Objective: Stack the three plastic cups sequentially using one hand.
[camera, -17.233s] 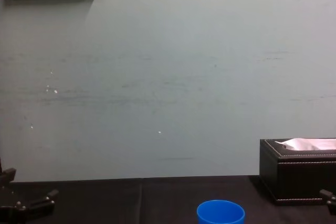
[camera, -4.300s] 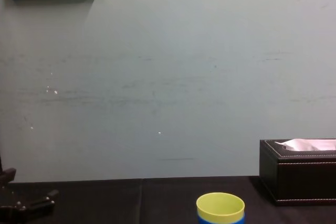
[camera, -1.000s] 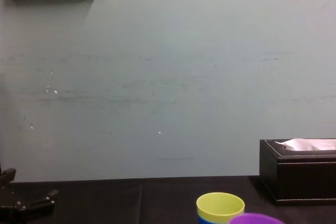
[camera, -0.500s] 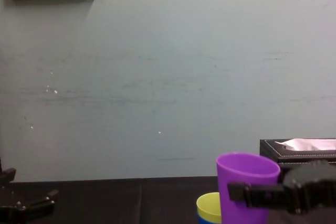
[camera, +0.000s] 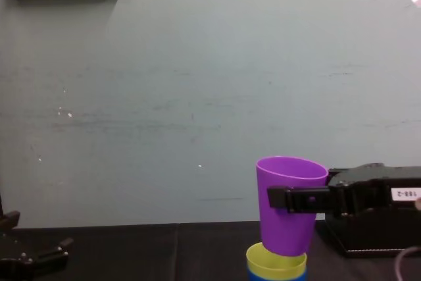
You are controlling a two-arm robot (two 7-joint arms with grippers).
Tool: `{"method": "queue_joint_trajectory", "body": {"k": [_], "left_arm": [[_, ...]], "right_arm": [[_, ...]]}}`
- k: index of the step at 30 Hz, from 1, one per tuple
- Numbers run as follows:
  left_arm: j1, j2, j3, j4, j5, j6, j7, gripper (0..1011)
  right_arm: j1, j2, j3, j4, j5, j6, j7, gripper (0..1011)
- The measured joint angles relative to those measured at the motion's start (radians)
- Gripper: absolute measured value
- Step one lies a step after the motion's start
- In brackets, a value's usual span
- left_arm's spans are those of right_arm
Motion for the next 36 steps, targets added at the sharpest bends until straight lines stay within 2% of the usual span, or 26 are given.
{"method": "queue_joint_trajectory", "body": {"k": [14,36], "left_arm": [[0.000,0.000,0.000,0.000,0.000,0.000,0.000,1000],[0.000,0.000,0.000,0.000,0.000,0.000,0.000,1000]], "right_arm": [[0.084,-0.027,-0.057,0.113,-0.014,-0.033,0.012,734],[0.094,-0.052,-0.082,0.179,-0.053,-0.050,-0.002,734]]}}
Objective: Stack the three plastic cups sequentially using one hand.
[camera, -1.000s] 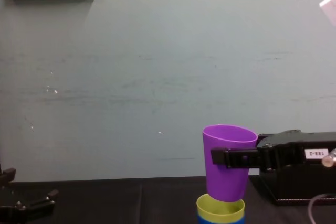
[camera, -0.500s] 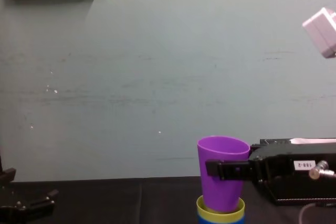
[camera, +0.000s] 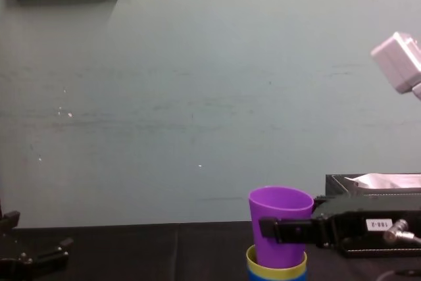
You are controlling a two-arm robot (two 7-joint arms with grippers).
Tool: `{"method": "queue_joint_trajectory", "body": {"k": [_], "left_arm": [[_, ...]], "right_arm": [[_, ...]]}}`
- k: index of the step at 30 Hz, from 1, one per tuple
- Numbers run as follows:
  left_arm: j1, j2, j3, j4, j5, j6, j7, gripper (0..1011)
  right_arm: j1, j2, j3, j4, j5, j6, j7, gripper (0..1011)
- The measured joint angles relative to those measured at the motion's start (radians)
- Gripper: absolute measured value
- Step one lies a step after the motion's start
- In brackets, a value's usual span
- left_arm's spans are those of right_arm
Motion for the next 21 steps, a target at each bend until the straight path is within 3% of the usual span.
{"method": "queue_joint_trajectory", "body": {"k": [13,21], "left_arm": [[0.000,0.000,0.000,0.000,0.000,0.000,0.000,1000],[0.000,0.000,0.000,0.000,0.000,0.000,0.000,1000]], "right_arm": [[0.000,0.002,0.000,-0.004,0.001,0.000,0.000,736],[0.000,0.002,0.001,-0.006,0.002,-0.001,0.000,933]]}}
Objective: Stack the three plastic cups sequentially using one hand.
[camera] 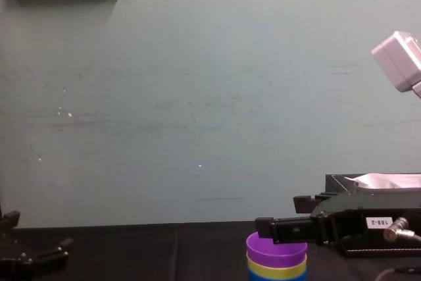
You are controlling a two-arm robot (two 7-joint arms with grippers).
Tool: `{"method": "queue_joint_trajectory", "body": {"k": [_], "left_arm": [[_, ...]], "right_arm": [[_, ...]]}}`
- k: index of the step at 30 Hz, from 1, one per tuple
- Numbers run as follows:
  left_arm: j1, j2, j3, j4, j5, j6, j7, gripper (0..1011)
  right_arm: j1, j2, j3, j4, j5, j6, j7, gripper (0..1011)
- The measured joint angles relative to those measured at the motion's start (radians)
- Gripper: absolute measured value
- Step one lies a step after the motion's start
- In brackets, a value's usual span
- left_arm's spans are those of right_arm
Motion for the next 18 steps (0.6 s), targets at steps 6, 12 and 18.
{"method": "queue_joint_trajectory", "body": {"k": [6,12,18], "left_arm": [[0.000,0.000,0.000,0.000,0.000,0.000,0.000,1000],[0.000,0.000,0.000,0.000,0.000,0.000,0.000,1000],[0.000,0.000,0.000,0.000,0.000,0.000,0.000,1000]], "right_arm": [[0.000,0.000,0.001,-0.001,0.000,0.000,0.000,1004],[0.000,0.001,0.001,-0.001,0.001,0.000,0.001,1004],[-0.035,-0.004,0.043,-0.027,0.007,-0.045,-0.032,1004]]}}
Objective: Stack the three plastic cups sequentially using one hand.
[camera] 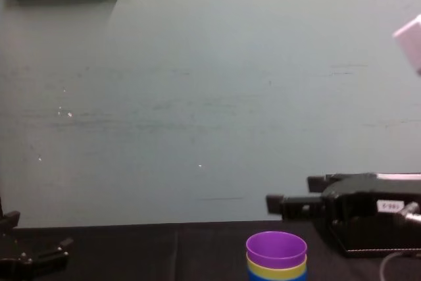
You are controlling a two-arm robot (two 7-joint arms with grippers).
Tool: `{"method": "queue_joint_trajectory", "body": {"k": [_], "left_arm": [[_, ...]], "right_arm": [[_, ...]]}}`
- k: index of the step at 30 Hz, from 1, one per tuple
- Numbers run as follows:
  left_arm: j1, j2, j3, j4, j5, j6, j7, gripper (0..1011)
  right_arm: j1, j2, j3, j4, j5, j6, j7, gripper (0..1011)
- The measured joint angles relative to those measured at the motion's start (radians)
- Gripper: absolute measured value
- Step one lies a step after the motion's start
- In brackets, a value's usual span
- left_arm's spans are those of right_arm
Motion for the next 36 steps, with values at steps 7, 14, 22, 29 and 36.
{"method": "queue_joint_trajectory", "body": {"k": [7,14,22,29,36], "left_arm": [[0.000,0.000,0.000,0.000,0.000,0.000,0.000,1000],[0.000,0.000,0.000,0.000,0.000,0.000,0.000,1000],[0.000,0.000,0.000,0.000,0.000,0.000,0.000,1000],[0.000,0.000,0.000,0.000,0.000,0.000,0.000,1000],[0.000,0.000,0.000,0.000,0.000,0.000,0.000,1000]], "right_arm": [[-0.066,-0.016,0.075,-0.043,-0.003,-0.049,-0.087,1004],[-0.135,-0.042,0.147,-0.061,-0.046,-0.055,-0.223,1004],[-0.180,-0.070,0.179,-0.037,-0.086,-0.026,-0.307,1004],[-0.200,-0.094,0.181,-0.013,-0.123,0.001,-0.342,1004],[-0.205,-0.104,0.175,-0.002,-0.140,0.018,-0.337,1004]]}}
